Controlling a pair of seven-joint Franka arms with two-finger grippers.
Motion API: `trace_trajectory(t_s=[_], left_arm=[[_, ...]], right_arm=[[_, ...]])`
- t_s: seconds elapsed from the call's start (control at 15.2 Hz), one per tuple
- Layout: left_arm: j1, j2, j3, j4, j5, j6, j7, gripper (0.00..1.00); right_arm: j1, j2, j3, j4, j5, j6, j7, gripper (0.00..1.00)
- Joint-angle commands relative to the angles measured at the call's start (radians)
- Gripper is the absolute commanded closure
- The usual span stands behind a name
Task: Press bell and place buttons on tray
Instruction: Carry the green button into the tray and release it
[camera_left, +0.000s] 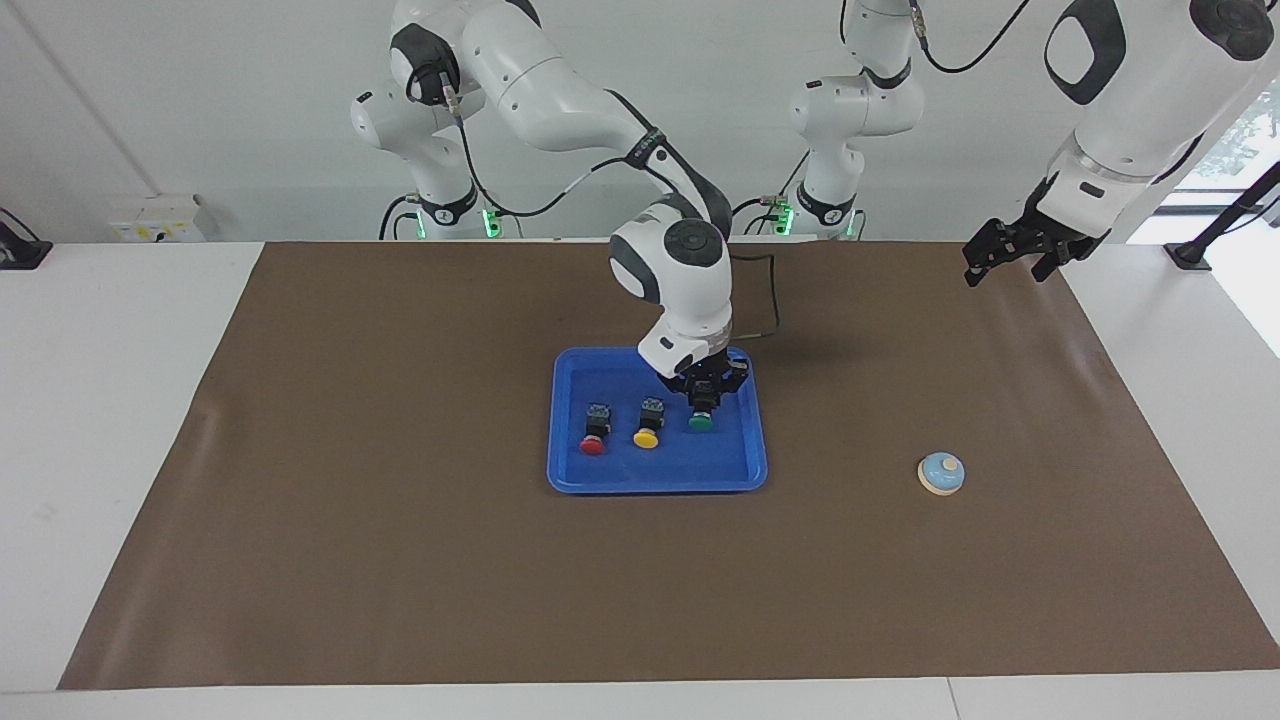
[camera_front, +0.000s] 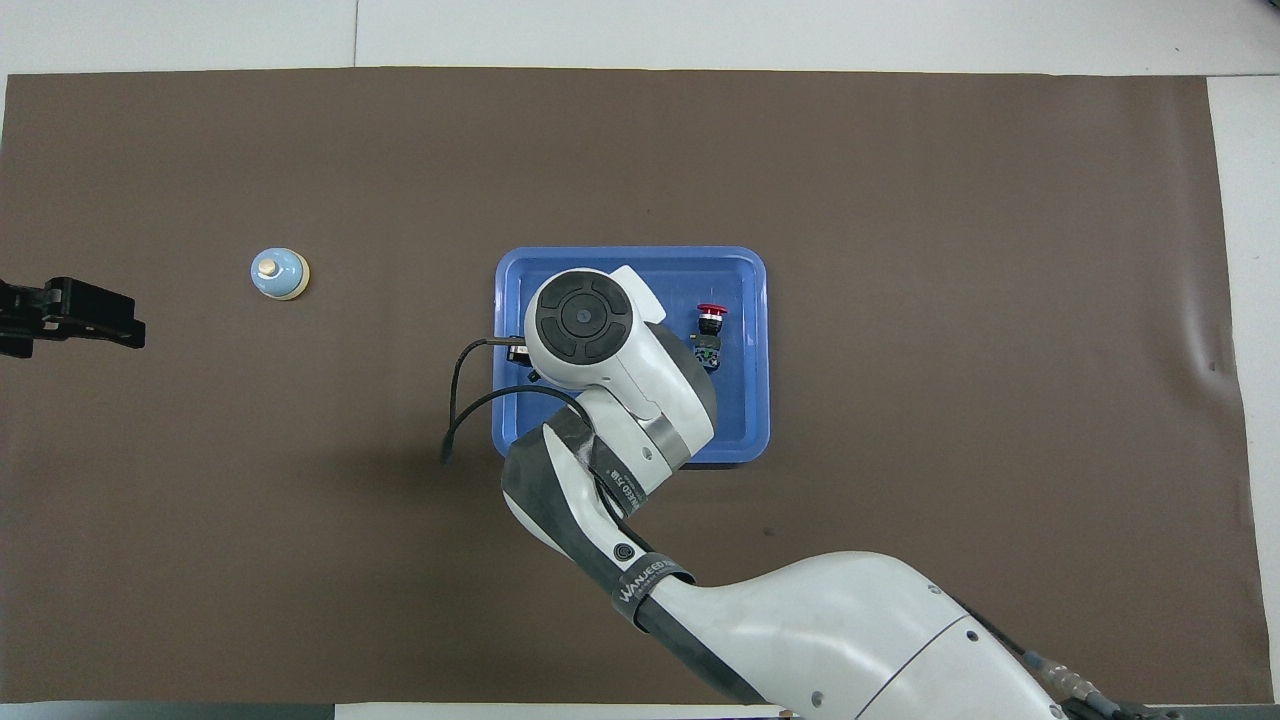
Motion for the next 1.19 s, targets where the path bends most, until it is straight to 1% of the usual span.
trace_trajectory(t_s=[0.0,0.07,0.13,0.2,0.4,0.53,0.72,0.92,0.99,1.12], left_arm=[[-0.003,-0.023,0.001,-0.02,0.01,0.003,-0.01,0.0],[-0.003,-0.023,0.001,-0.02,0.01,0.003,-0.01,0.0],[-0.003,-0.023,0.001,-0.02,0.01,0.003,-0.01,0.0],[-0.003,-0.023,0.001,-0.02,0.01,0.003,-0.01,0.0],[-0.003,-0.023,0.001,-0.02,0.01,0.003,-0.01,0.0],[-0.003,-0.023,0.001,-0.02,0.01,0.003,-0.01,0.0],[-0.003,-0.023,0.001,-0.02,0.01,0.003,-0.01,0.0],[-0.003,-0.023,0.001,-0.02,0.01,0.003,-0.01,0.0],[-0.003,-0.023,0.001,-0.02,0.01,0.003,-0.01,0.0],[-0.003,-0.023,0.001,-0.02,0.01,0.003,-0.01,0.0]], right_arm=[[0.016,-0.003,-0.003,-0.039,-0.01,0.049,0.041,0.49],[0.016,-0.003,-0.003,-0.037,-0.01,0.044,0.041,0.38],[0.016,-0.005,-0.005,-0.036,-0.01,0.041,0.042,0.11],[0.018,-0.006,-0.005,-0.03,-0.008,0.029,0.044,0.0],[0.01,-0.009,-0.01,0.013,-0.008,-0.046,0.077,0.0],[-0.016,-0.049,-0.013,0.021,-0.007,-0.089,0.073,0.0],[-0.102,-0.13,-0.01,0.019,0.007,-0.163,0.067,0.0],[-0.183,-0.204,-0.008,0.018,0.009,-0.268,0.061,0.0],[-0.215,-0.225,-0.008,0.018,0.007,-0.299,0.042,0.0],[-0.29,-0.27,-0.008,0.018,0.007,-0.368,-0.072,0.0]])
